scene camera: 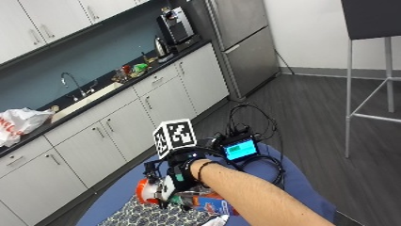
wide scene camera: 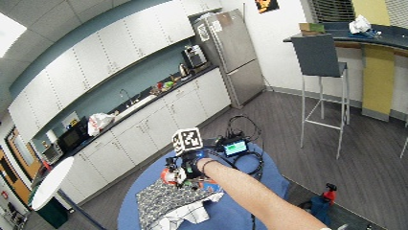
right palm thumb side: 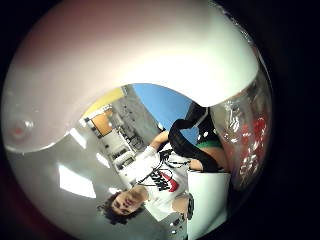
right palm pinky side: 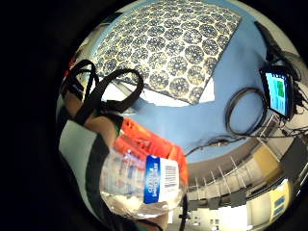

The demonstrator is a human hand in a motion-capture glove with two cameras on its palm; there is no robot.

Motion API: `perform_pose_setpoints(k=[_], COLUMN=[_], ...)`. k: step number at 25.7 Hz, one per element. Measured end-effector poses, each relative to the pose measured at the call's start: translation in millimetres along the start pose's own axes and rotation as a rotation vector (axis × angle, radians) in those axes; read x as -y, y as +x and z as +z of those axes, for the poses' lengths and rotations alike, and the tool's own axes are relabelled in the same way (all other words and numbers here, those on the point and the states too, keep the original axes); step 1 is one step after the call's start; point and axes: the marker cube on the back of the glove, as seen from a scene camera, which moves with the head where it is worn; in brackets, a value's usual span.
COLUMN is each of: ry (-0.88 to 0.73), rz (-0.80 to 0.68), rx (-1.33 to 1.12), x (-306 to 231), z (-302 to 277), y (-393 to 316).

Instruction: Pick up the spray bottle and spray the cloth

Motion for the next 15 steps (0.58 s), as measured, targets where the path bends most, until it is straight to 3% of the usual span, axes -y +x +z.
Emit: perform_pose_setpoints(k=[15], ry=[0.003], rz=[0.033], rx=[-0.014], x=[-7], z=[-6], y=[12])
